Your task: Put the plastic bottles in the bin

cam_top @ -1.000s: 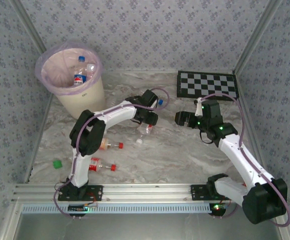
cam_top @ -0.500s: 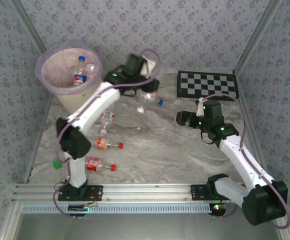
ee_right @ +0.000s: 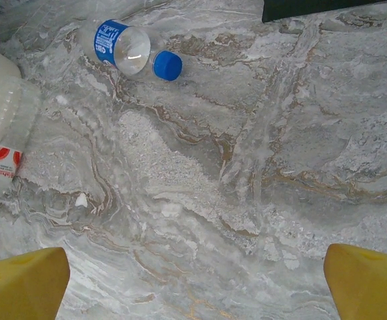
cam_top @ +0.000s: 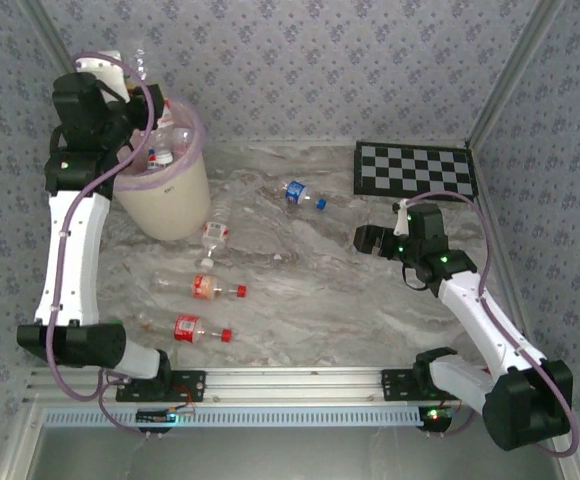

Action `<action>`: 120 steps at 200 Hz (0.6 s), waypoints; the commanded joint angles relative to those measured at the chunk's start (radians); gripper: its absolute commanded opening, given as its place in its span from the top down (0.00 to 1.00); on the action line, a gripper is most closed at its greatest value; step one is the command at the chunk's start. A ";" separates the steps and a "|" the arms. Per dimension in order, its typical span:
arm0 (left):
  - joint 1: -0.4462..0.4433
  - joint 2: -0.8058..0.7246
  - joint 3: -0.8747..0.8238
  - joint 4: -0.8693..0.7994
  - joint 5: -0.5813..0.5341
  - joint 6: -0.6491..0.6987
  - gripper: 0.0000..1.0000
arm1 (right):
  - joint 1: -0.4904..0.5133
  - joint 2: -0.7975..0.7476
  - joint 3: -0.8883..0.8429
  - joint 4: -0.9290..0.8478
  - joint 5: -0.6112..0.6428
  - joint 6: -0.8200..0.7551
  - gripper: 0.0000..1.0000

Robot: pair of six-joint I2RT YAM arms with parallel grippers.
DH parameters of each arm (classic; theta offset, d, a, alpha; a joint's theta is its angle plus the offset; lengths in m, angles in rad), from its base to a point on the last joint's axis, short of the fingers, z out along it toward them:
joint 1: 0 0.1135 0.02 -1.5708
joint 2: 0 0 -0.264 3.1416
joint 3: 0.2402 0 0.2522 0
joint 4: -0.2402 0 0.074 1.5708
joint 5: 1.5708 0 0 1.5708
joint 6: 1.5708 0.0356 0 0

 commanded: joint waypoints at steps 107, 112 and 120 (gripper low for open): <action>0.044 0.217 -0.136 -0.032 0.072 0.108 0.66 | -0.025 -0.097 -0.048 -0.043 0.002 -0.011 0.00; 0.046 0.217 -0.149 -0.037 0.060 0.111 0.65 | -0.026 -0.099 -0.048 -0.043 0.001 -0.009 0.00; 0.046 0.214 -0.168 -0.039 0.041 0.120 0.64 | -0.027 -0.099 -0.048 -0.041 0.001 -0.009 0.00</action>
